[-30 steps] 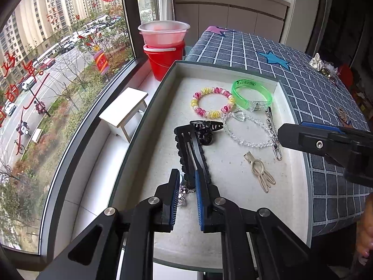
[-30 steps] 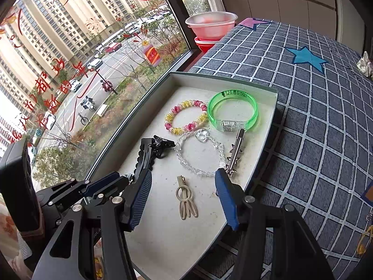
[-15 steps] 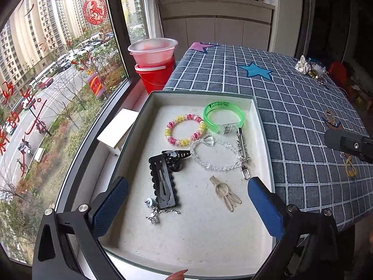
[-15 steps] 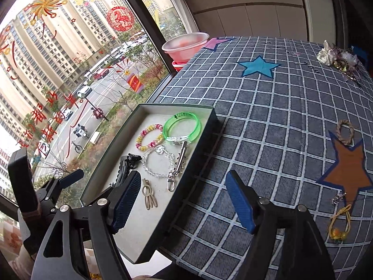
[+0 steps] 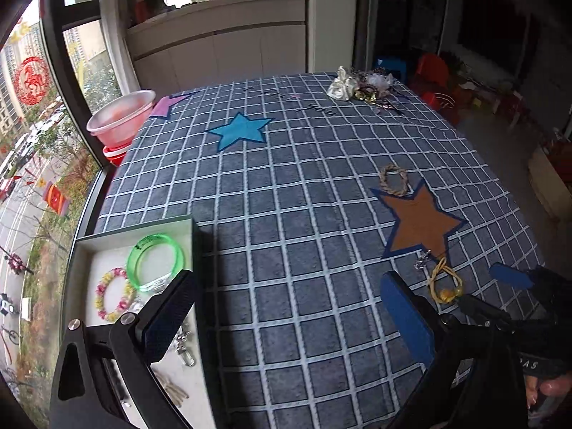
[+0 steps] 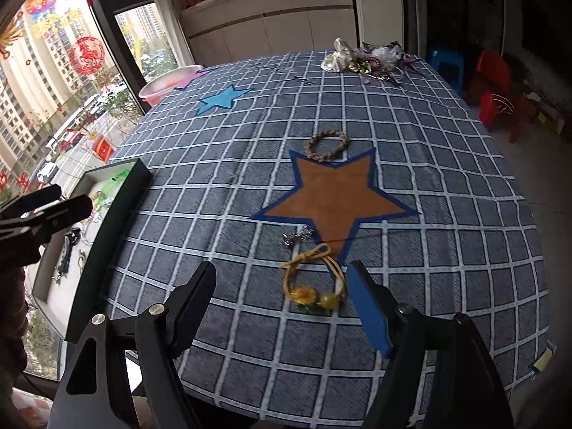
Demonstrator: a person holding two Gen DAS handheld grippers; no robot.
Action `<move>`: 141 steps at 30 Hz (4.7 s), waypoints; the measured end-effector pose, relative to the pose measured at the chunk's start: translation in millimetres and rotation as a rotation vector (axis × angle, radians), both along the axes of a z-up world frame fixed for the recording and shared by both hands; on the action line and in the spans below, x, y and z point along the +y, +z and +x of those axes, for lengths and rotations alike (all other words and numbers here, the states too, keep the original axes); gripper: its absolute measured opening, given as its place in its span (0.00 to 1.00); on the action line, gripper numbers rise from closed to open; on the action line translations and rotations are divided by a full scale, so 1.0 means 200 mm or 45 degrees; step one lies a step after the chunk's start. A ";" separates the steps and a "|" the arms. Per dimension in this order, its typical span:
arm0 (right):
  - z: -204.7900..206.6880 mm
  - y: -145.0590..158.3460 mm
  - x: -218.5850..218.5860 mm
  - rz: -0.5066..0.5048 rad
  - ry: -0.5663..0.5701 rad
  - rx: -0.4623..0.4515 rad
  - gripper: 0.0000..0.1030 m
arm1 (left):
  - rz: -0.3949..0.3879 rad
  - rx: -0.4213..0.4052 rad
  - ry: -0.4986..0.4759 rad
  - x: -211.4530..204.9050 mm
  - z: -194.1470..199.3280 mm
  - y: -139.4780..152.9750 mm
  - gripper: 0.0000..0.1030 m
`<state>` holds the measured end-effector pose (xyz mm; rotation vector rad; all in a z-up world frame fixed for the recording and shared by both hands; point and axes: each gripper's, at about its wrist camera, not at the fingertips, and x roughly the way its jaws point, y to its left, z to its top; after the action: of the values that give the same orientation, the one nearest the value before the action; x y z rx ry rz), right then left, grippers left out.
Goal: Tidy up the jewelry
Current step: 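Move both open tools back to the braided bracelet and yellow cord keychain, then grasp the braided rope bracelet with left tool while right grasps the yellow flower cord keychain, then carry the braided bracelet into the white box with left while right carries the yellow keychain there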
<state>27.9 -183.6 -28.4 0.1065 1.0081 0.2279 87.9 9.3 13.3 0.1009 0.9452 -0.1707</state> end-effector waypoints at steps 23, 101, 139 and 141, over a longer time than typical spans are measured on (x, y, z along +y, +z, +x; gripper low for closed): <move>0.05 -0.23 0.09 -0.193 0.075 -0.040 0.76 | 0.025 0.219 -0.271 -0.71 0.69 -0.43 1.00; -0.08 0.23 1.16 0.147 0.613 -0.039 0.15 | -0.084 -0.034 0.378 0.96 -0.60 -0.16 0.18; -0.01 -0.14 1.49 0.039 0.739 0.182 0.15 | -0.038 0.115 0.401 1.02 -0.56 -0.39 0.18; -0.02 -0.14 1.51 0.020 0.745 0.172 0.15 | -0.032 0.118 0.402 1.02 -0.56 -0.40 0.18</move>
<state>24.5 118.0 -56.4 -0.1656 1.1555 0.7706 -23.4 212.7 -66.2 -0.0805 1.0379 0.1056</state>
